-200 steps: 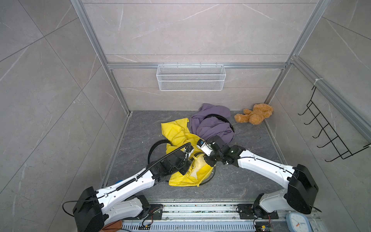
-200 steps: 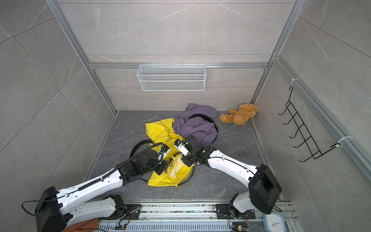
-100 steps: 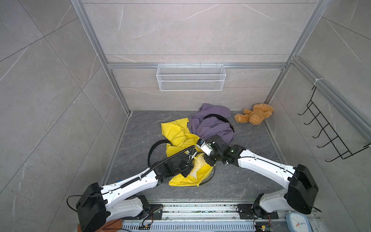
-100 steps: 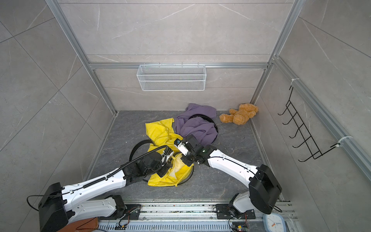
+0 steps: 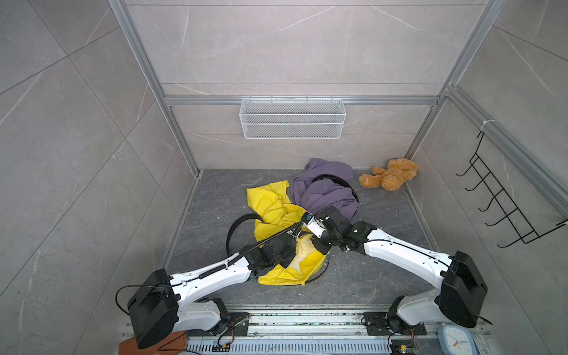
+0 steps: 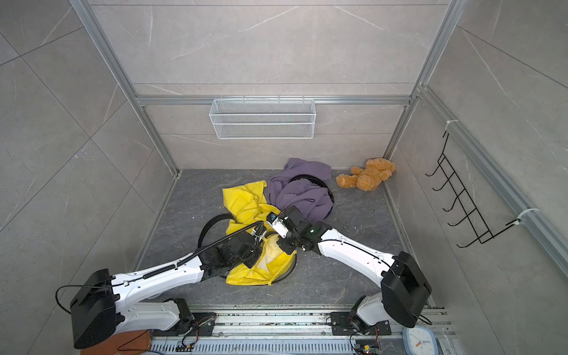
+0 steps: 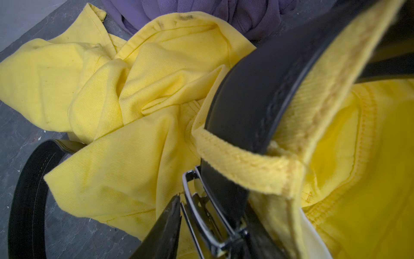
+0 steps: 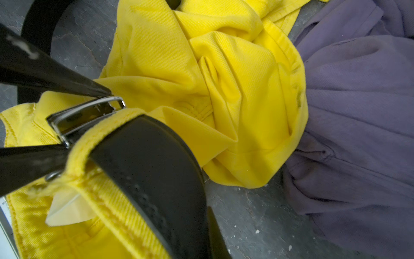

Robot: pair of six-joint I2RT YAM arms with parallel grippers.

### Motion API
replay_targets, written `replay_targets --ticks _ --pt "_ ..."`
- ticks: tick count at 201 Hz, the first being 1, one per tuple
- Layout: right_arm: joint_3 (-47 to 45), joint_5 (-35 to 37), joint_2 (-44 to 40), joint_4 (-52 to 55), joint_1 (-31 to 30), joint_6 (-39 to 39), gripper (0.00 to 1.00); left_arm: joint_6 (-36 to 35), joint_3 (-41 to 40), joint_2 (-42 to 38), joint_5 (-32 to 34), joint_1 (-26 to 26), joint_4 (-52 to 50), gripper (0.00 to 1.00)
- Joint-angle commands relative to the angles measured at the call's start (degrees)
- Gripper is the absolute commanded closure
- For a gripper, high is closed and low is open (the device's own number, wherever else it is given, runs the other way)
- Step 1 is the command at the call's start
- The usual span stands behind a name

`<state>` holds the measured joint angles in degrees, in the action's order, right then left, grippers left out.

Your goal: Remove the belt from the trousers

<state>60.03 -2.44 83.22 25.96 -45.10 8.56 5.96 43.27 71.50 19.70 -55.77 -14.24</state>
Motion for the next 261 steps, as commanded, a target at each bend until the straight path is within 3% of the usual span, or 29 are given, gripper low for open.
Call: replay_targets --ticks 1,22,51,68,115,141,165,195,261 --pt "2.19 -2.82 -2.23 -0.2 -0.31 -1.13 0.92 -0.69 1.93 -0.23 2.27 -0.13 5.52 0.59" --pt "1.77 -2.99 -2.21 -0.46 -0.32 -1.19 0.91 -1.62 2.0 0.6 1.79 -0.13 7.14 0.64" --pt "1.47 -2.51 -2.23 -1.08 -0.25 -1.76 0.82 -1.65 1.31 1.77 1.46 -0.17 8.86 0.91" --pt "1.36 -2.15 -1.97 -0.91 -0.24 -1.87 0.76 -1.5 0.82 1.66 2.03 -0.12 9.18 1.0" --pt "0.18 0.63 -0.86 -1.69 -0.19 -3.9 0.42 -1.76 -0.2 -2.29 3.97 -0.13 9.22 1.0" --pt "-0.64 2.1 1.0 -3.02 -0.11 -6.84 0.33 -2.78 0.83 -5.1 4.8 -0.1 8.14 1.0" --pt "-1.08 6.57 3.32 -4.23 -0.25 -10.39 0.31 -4.1 2.47 -7.27 6.38 -0.13 6.57 1.0" --pt "0.49 17.34 4.8 -1.9 0.67 -13.69 0.33 -6.66 4.38 -9.97 10.72 0.04 3.37 1.0" --pt "3.2 17.39 4.4 2.66 10.2 -13.44 0.47 -10.1 5.22 -17.77 12.79 8.21 -3.44 1.0"
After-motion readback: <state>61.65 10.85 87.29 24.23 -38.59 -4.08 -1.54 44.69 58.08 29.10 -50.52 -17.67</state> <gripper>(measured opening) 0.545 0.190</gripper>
